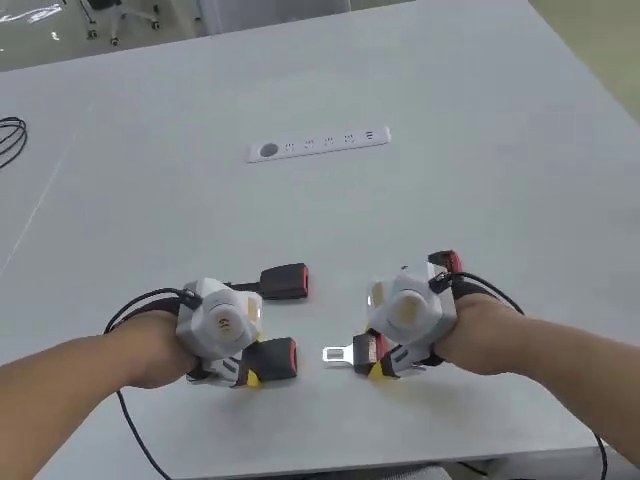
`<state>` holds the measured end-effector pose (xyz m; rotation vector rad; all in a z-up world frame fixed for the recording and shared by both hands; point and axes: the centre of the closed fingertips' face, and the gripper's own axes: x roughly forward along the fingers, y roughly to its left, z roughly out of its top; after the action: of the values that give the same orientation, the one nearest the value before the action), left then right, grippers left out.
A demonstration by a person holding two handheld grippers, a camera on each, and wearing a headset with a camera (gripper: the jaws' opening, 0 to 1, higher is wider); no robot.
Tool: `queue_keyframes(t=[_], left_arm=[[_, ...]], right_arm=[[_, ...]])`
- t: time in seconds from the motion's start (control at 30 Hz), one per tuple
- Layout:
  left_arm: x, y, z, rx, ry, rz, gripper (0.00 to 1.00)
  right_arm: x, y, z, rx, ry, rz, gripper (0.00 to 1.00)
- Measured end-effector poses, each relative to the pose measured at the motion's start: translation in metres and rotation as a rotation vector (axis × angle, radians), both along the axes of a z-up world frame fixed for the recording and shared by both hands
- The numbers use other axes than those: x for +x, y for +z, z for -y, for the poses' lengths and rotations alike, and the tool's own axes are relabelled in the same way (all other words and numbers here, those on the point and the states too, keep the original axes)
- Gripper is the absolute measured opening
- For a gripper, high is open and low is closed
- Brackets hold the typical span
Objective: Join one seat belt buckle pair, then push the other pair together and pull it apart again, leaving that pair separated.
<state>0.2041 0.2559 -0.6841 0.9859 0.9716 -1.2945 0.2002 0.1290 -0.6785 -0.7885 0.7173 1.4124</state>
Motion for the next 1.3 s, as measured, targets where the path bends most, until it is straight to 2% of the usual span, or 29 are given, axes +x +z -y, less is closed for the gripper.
queue_keyframes(t=[0.2,0.4,0.53,0.7,0.97,1.03,1.07,1.3], left_arm=[[0.000,0.000,-0.001,0.007,-0.002,0.002,0.32],[0.001,0.000,-0.001,0.000,0.000,-0.001,0.32],[0.001,0.000,-0.001,-0.004,0.000,-0.005,0.32],[0.001,0.000,-0.001,0.001,-0.006,-0.006,0.32],[0.001,0.000,-0.001,0.000,-0.011,-0.011,0.32],[0.000,0.000,-0.001,0.003,-0.018,-0.010,0.32],[0.000,0.000,-0.001,0.007,-0.018,-0.009,0.32],[0.001,0.001,-0.001,0.000,-0.020,-0.007,0.31]], right_arm=[[-0.001,0.000,-0.020,0.006,0.014,0.000,0.33],[0.001,0.000,-0.031,0.002,0.021,0.003,0.33],[0.002,0.000,-0.031,-0.002,0.018,-0.003,0.33],[0.002,0.001,-0.033,-0.003,0.030,0.018,0.32],[0.003,0.002,-0.042,0.032,0.020,0.012,0.32],[0.002,0.003,-0.046,0.049,0.029,0.028,0.32],[0.003,0.001,-0.045,0.036,0.030,0.034,0.32],[0.003,0.003,-0.048,0.055,0.009,0.004,0.31]])
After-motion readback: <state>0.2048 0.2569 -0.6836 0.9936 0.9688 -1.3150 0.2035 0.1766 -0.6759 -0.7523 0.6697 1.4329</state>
